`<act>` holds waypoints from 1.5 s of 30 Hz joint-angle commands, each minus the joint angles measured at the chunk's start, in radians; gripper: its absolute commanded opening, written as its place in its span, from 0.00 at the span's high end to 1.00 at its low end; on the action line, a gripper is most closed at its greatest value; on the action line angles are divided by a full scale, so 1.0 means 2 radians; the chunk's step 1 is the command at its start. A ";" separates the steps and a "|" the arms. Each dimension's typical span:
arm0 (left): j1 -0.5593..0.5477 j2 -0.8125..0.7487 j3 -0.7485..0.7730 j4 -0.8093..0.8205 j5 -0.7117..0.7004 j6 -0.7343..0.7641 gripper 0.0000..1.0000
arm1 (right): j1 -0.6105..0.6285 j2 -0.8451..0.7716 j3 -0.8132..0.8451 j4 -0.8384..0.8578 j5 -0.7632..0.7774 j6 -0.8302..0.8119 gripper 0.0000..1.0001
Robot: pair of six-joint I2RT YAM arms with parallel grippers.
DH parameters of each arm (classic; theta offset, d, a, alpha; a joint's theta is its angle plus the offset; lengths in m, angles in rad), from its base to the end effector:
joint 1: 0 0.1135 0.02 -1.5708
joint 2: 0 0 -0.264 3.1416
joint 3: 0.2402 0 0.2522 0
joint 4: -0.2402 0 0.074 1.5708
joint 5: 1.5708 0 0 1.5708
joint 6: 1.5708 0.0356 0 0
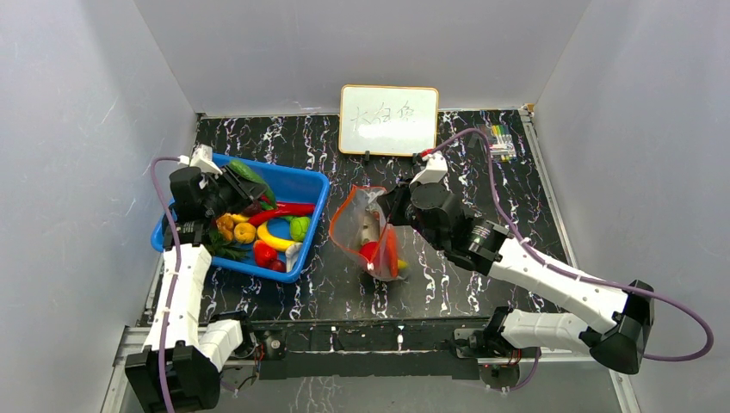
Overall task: Place the food in the zip-top bag and seal the zipper
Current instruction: Pick up the fake vegetable from the bin, then place the fake vegetable in the zipper food storage bag.
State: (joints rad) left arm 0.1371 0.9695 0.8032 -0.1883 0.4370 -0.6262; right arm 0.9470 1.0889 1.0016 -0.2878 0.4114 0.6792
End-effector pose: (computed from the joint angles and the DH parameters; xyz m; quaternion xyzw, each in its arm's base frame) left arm 0.2218 0.0154 0.3129 -0.1835 0.7897 -0.3077 0.4981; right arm 0.1553 0.1915 0.3468 0.0059 0.8172 0.2842 0.5013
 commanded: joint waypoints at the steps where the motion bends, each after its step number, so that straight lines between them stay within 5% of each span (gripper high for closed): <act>1: -0.002 -0.021 0.031 -0.040 0.065 0.016 0.90 | 0.000 0.001 0.018 0.039 0.027 0.001 1.00; 29: -0.168 -0.017 0.115 -0.047 0.174 -0.038 0.92 | 0.000 0.053 0.039 0.055 0.022 0.037 1.00; 45: -0.233 -0.015 0.018 0.148 0.180 -0.128 0.93 | 0.000 0.058 0.047 0.073 0.005 0.051 1.00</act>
State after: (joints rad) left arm -0.2897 0.9333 0.8848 -0.0360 0.7929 -0.8124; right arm 0.9470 1.2060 1.0271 -0.2329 0.4210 0.7628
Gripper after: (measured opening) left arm 0.185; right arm 0.009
